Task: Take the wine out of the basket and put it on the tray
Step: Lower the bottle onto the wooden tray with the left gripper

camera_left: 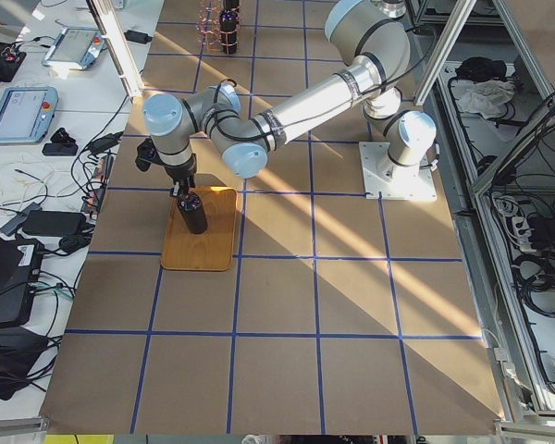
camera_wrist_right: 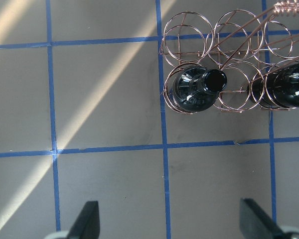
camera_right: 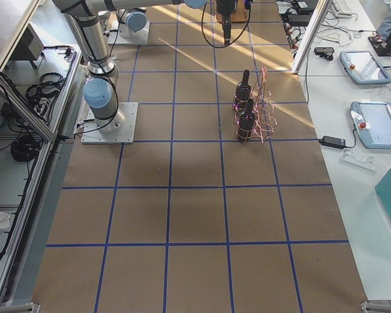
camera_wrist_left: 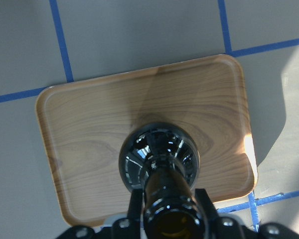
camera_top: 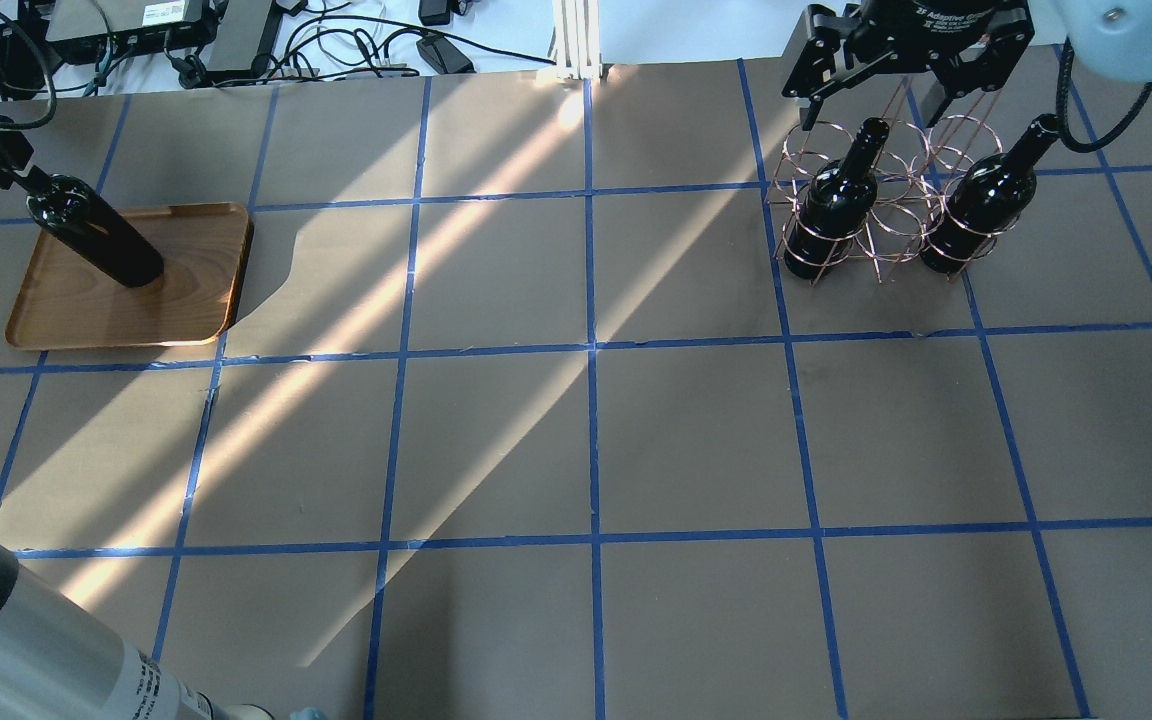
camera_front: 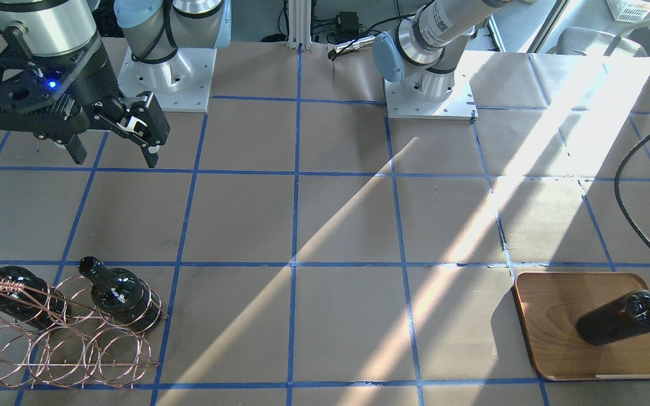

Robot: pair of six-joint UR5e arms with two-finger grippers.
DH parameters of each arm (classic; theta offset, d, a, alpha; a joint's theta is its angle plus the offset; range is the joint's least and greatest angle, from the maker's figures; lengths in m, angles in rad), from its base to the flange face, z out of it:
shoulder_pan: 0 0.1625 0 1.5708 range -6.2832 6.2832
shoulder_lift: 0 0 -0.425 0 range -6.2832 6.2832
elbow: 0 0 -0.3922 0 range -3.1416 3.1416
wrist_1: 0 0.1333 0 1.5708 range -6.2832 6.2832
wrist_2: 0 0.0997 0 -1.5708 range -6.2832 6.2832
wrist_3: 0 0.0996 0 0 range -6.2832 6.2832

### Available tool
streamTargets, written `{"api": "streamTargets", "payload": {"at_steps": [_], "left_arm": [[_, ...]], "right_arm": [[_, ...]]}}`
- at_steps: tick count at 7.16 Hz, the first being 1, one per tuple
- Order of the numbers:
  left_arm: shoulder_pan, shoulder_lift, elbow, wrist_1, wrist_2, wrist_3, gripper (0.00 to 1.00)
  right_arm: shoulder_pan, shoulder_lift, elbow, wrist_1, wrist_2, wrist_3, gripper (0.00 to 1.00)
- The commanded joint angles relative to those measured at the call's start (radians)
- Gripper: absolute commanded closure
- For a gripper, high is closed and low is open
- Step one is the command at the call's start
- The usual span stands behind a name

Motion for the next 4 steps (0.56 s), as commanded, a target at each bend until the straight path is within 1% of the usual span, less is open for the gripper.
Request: {"api": "streamTargets", "payload": {"at_steps": [1, 2, 3, 4], "left_arm": [[-0.003, 0.04, -0.002, -0.033, 0.004, 0.004, 0.0], [-0.014, 0.09, -0.008, -0.109, 0.009, 0.004, 0.0], [-0.018, 0.156, -0.014, -0.197, 0.034, 0.0, 0.0], [-0.023, 0.225, -0.028, -0.246, 0.062, -0.016, 0.0]], "right_arm": [[0.001, 0.0, 0.0, 0.0, 0.001, 0.0, 0.0], [0.001, 0.0, 0.0, 0.0, 0.001, 0.001, 0.0], [0.001, 0.0, 0.0, 0.0, 0.001, 0.0, 0.0], [-0.001, 0.0, 0.0, 0.0, 0.001, 0.001, 0.0]]}}
